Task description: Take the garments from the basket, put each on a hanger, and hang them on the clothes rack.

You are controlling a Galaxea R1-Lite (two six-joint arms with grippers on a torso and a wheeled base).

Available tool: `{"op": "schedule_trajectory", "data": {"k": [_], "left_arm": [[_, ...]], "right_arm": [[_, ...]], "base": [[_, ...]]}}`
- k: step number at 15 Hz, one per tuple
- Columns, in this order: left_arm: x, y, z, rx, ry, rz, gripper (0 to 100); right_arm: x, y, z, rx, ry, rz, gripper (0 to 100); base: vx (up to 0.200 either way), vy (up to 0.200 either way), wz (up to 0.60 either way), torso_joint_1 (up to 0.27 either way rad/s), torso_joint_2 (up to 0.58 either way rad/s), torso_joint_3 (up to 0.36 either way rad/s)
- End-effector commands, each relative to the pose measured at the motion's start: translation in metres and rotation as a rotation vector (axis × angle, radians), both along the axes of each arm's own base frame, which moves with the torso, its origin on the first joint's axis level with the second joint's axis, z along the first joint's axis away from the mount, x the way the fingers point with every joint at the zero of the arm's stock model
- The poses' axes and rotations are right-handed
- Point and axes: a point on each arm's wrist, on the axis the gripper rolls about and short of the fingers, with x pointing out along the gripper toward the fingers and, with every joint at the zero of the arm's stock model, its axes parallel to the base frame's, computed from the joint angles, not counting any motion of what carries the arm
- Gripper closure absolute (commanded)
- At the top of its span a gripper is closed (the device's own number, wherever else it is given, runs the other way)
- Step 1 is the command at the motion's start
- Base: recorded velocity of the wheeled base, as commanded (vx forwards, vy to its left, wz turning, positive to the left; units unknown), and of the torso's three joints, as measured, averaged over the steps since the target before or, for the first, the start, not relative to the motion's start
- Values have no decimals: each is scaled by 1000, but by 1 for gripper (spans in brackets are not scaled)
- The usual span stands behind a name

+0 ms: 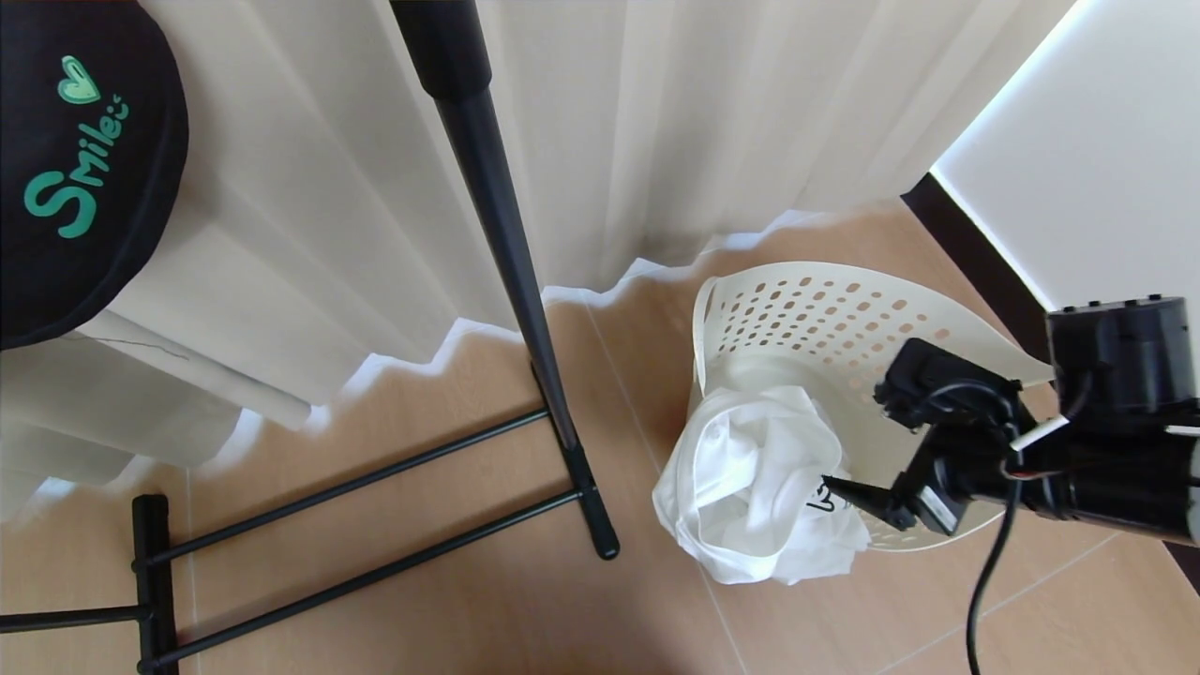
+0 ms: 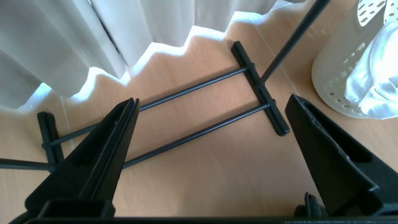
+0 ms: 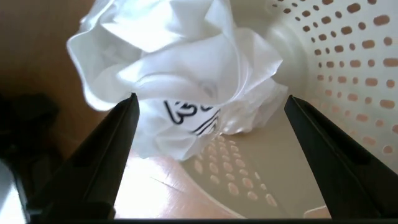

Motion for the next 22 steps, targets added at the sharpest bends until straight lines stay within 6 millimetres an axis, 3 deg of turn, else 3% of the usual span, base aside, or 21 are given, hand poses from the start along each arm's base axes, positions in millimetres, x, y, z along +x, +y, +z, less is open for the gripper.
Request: {"op": "schedule_trajectory", "data": {"k": [1,4,8,12,21,22], "left_arm": [[0,0,0,0,1,1,0],[0,0,0,0,-1,1,0],[0,0,0,0,1,1,0],[0,0,0,-1,1,1,0],[0,0,0,0,1,1,0],[0,0,0,0,1,1,0]], "right_arm": [[49,27,-27,-50,14,-13,0],[76,37,-41,-65,-28,-57,0],[94,42,-42,-55,-78,-88,0],[100,44,-32,-33,-115,-110,0],[105,44,-40,-39,-105,-118,0],[106,45,-39,-36,-108,-119,100]], "base": [[0,0,0,0,0,0],[0,0,0,0,0,0],[0,0,0,0,0,0],[0,0,0,0,0,0],[0,0,0,0,0,0],[0,0,0,0,0,0]]}}
